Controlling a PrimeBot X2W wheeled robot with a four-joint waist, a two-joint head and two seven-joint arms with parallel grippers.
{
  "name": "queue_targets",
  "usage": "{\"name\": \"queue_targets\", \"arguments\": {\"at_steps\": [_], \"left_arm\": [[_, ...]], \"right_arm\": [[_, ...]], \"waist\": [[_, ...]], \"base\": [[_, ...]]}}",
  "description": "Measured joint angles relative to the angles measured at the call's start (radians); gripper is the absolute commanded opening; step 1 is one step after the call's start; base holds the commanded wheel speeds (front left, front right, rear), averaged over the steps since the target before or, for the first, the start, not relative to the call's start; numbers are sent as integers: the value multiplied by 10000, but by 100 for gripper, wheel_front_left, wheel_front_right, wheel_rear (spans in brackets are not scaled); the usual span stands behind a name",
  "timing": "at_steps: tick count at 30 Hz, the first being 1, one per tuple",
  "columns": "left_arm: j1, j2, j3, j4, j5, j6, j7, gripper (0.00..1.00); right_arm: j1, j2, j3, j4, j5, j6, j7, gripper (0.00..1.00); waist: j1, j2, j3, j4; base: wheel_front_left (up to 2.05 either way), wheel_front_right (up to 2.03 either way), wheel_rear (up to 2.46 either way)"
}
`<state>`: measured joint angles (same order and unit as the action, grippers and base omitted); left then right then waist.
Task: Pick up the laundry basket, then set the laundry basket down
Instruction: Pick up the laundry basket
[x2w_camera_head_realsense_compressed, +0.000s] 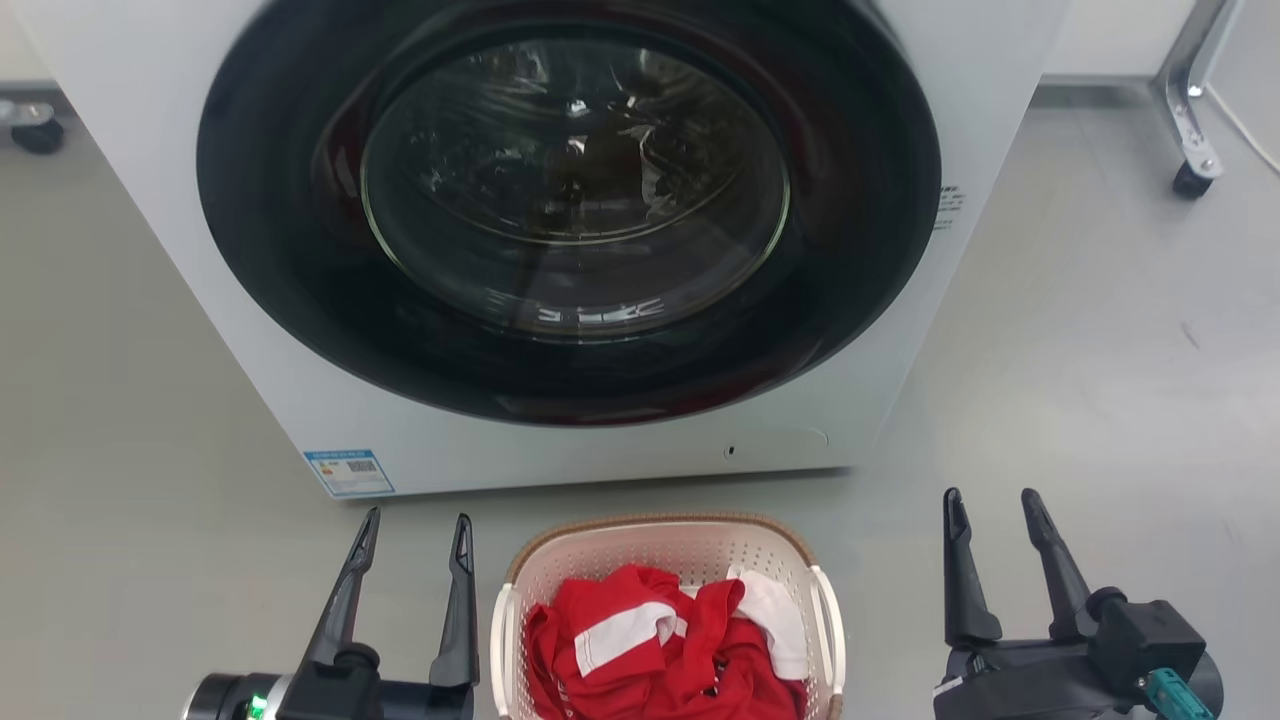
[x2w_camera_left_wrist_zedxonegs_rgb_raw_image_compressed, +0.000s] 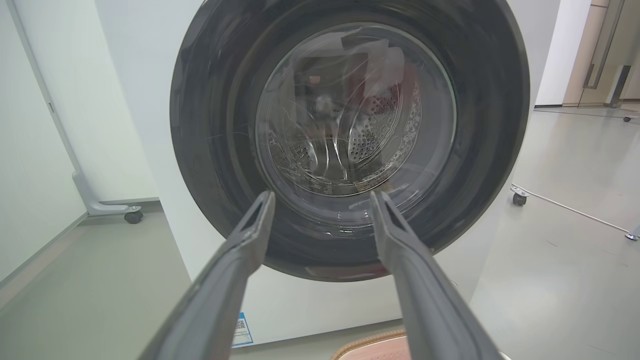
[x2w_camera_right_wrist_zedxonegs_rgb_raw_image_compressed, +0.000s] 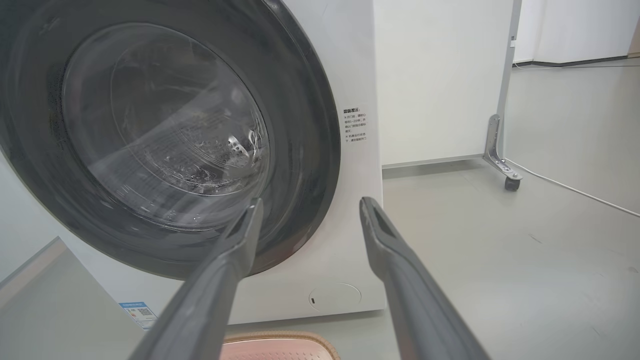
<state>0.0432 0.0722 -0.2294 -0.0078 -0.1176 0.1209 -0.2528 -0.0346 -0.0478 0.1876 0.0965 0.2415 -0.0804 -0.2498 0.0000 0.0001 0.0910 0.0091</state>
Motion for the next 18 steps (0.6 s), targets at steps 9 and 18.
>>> {"name": "queue_targets", "arguments": {"at_steps": [9,18], "left_arm": [[-1022,-96,-44,690,-163,-251,0,100],[-2178,-148,-73,1848,-627,-464,0,100]], "right_arm": [[-889,-2,-575,251,324,104,-40,100],[-1990,-15,-746,1172,303,253,-40,100]], "waist": [[1,0,1089,43],[2,1,2363,170]], "base": [[0,0,0],[0,0,0]]}}
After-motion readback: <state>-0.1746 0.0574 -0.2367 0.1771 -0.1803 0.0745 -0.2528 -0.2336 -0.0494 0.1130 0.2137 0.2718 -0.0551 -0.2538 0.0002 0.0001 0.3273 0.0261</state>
